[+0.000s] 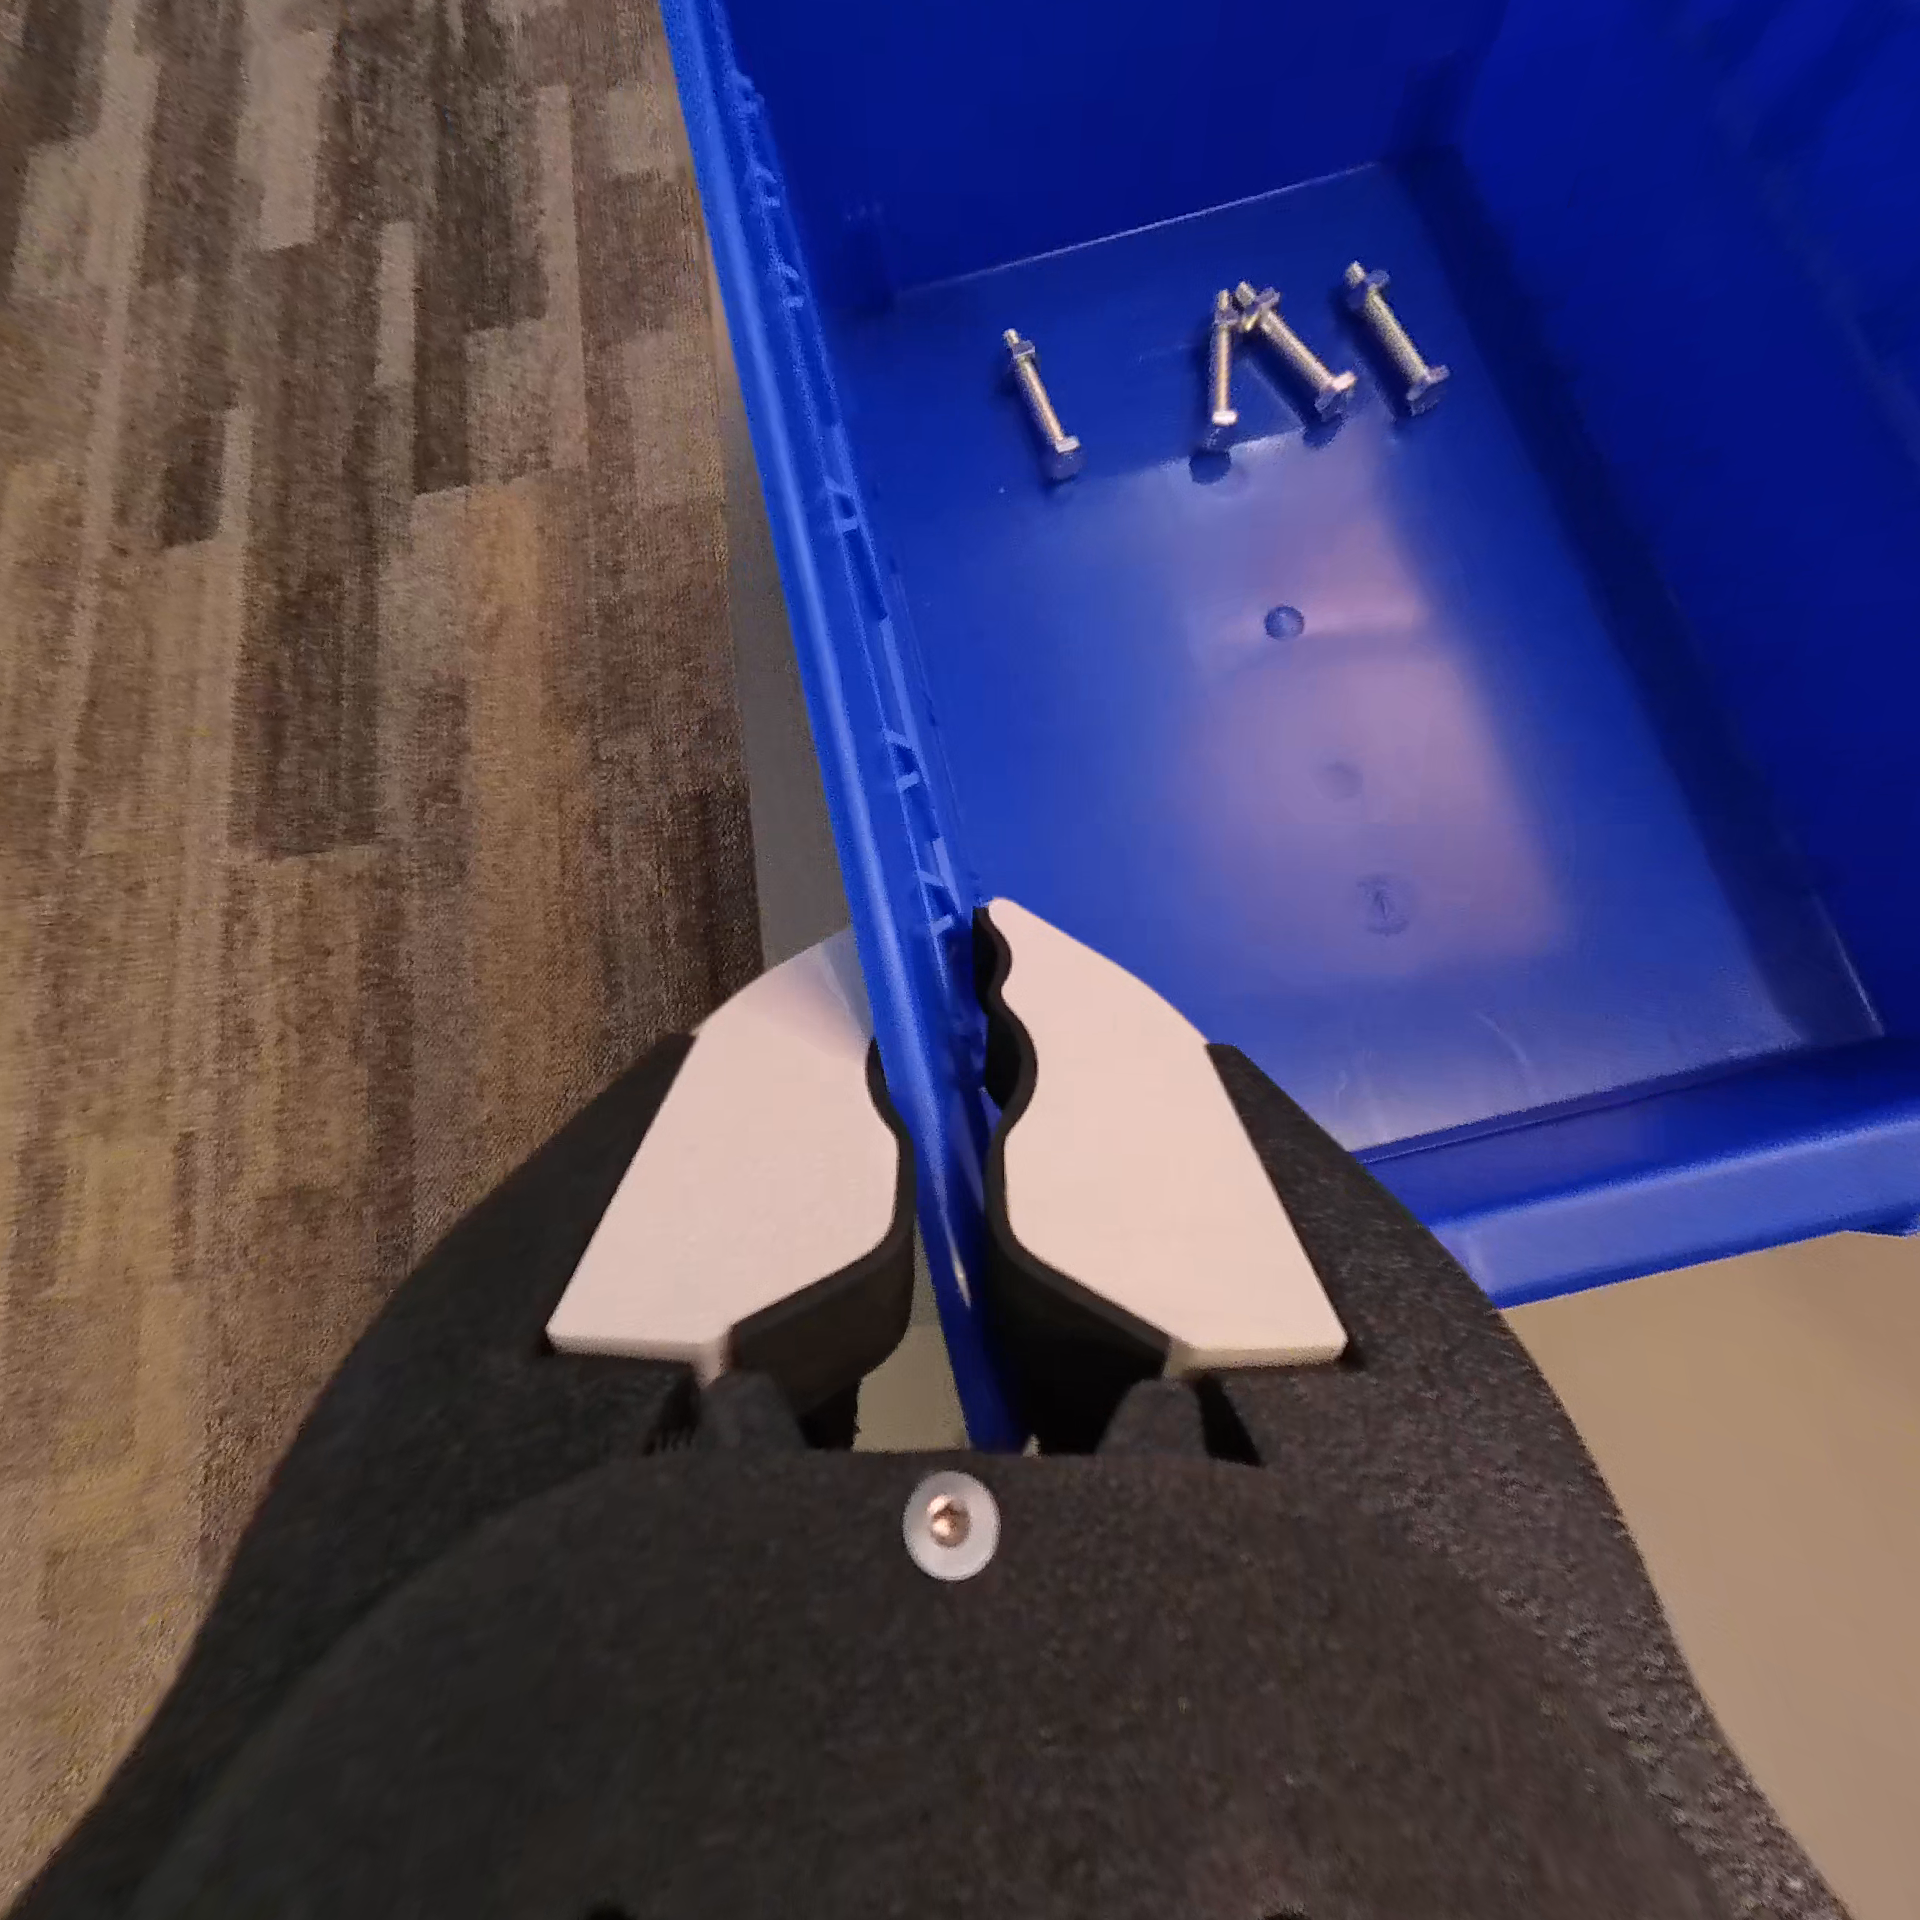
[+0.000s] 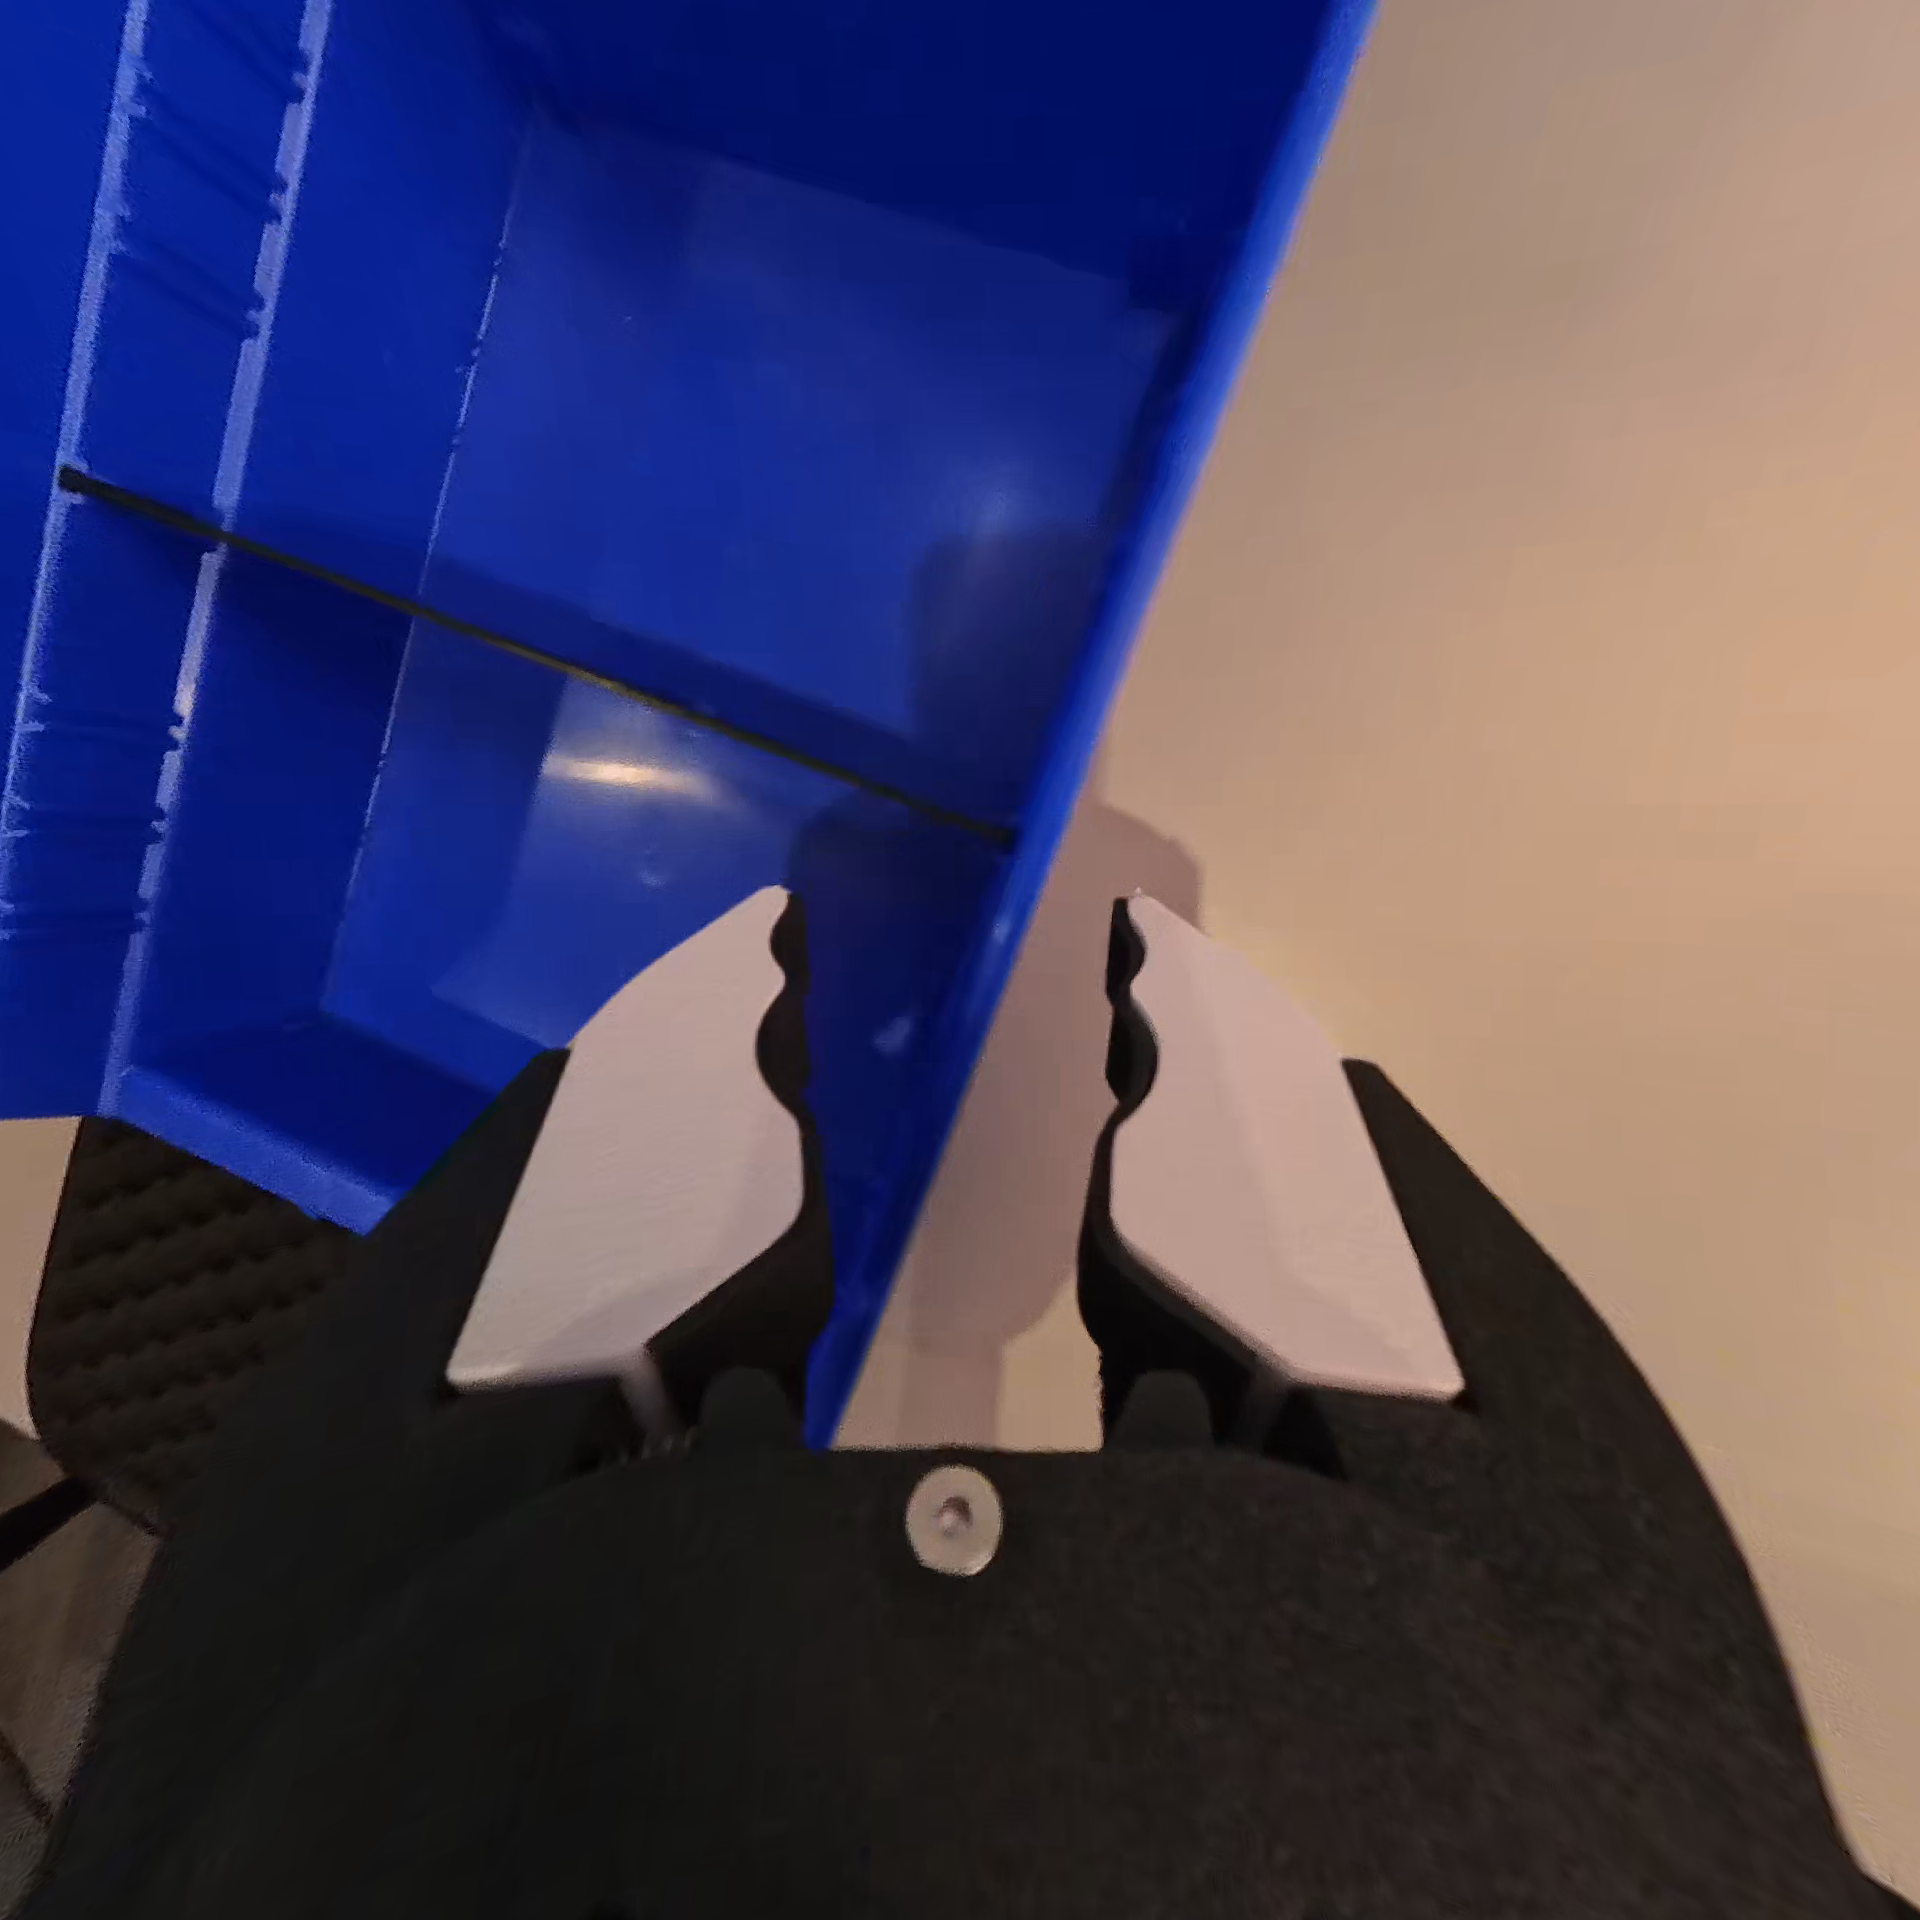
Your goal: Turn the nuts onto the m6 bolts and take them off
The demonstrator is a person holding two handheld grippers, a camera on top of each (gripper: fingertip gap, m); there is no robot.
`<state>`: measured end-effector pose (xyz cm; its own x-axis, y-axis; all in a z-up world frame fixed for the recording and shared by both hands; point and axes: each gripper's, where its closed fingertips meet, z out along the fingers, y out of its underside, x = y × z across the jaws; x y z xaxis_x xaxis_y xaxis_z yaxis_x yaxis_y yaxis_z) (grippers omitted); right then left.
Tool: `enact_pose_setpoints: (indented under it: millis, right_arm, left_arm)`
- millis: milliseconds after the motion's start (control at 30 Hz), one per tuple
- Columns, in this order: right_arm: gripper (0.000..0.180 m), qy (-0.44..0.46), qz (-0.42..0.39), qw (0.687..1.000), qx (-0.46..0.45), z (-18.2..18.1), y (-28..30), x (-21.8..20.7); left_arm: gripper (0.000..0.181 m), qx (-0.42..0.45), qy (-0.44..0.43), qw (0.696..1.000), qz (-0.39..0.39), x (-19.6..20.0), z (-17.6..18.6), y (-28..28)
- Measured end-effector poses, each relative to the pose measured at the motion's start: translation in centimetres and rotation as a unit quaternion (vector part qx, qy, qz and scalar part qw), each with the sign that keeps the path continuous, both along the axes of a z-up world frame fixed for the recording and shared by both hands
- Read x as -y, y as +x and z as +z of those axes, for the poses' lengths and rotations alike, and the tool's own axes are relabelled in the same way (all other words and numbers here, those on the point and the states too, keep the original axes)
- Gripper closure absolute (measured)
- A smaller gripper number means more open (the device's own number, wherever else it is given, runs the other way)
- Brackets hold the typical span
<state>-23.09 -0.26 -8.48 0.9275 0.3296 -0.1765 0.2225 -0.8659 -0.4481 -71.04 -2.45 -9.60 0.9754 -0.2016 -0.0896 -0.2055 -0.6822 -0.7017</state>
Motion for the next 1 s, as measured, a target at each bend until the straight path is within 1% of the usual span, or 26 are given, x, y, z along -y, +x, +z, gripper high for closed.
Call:
enact_pose_setpoints:
  millis: [67, 100, 133, 167, 200, 233, 267, 333, 367, 533, 667, 800, 900, 1000]
  right_arm:
    - [0.129, -0.021, 0.006, 1.000, 0.011, -1.5, -0.9, 0.8]
    - [0.128, -0.031, 0.010, 0.999, 0.027, -2.3, -1.0, 1.1]
    - [0.131, -0.038, 0.012, 0.998, 0.047, -2.9, -0.8, 1.3]
    - [0.140, -0.037, 0.010, 0.997, 0.074, -3.3, -0.2, 1.3]
    - [0.154, -0.028, 0.008, 0.996, 0.090, -3.4, 0.3, 1.0]
    - [0.167, -0.029, 0.009, 0.996, 0.086, -3.4, 0.3, 1.0]
    - [0.168, -0.037, 0.004, 0.996, 0.075, -3.4, 0.3, 1.0]
    - [0.170, -0.041, 0.008, 0.996, 0.083, -3.4, 0.8, 0.8]
    - [0.171, -0.044, 0.008, 0.996, 0.080, -3.4, 0.9, 0.7]
    - [0.173, -0.070, -0.002, 0.996, 0.057, -3.4, 3.1, 0.0]
    - [0.174, -0.090, 0.006, 0.995, 0.048, -3.4, 7.3, -0.4]
    - [0.174, -0.098, -0.007, 0.994, 0.048, -3.3, 14.1, -0.8]
    - [0.174, -0.107, -0.034, 0.992, 0.052, -3.1, 20.6, -0.7]
    - [0.174, -0.158, -0.054, 0.984, 0.055, -3.5, 27.5, 0.7]
  left_arm:
    - [0.173, -0.002, 0.008, 1.000, -0.007, -0.2, 0.0, -0.3]
    - [0.173, -0.007, 0.008, 1.000, -0.010, -0.3, 0.1, -0.5]
    - [0.171, -0.013, 0.008, 1.000, -0.009, -0.4, 0.0, -0.6]
    - [0.169, -0.017, 0.011, 1.000, -0.009, -0.4, 0.1, -0.7]
    - [0.163, -0.019, 0.018, 1.000, -0.008, -0.5, 0.2, -0.7]
    - [0.154, -0.016, 0.026, 1.000, -0.005, -0.5, 0.4, -0.7]
    - [0.144, -0.005, 0.032, 0.999, -0.005, -0.4, 0.6, -0.5]
    - [0.121, 0.027, 0.042, 0.999, 0.001, -0.2, 1.1, -0.1]
    - [0.118, 0.040, 0.046, 0.998, 0.002, 0.1, 1.5, 0.0]
    - [0.121, 0.050, 0.098, 0.994, 0.020, 1.3, 3.7, -1.0]
    - [0.123, 0.056, 0.118, 0.991, 0.033, 2.5, 5.0, -1.7]
    - [0.125, 0.062, 0.132, 0.989, 0.036, 3.4, 5.6, -1.4]
    - [0.125, 0.049, 0.126, 0.990, 0.028, 4.2, 5.2, -0.8]
    - [0.121, 0.030, 0.093, 0.995, 0.017, 5.1, 4.1, 0.2]
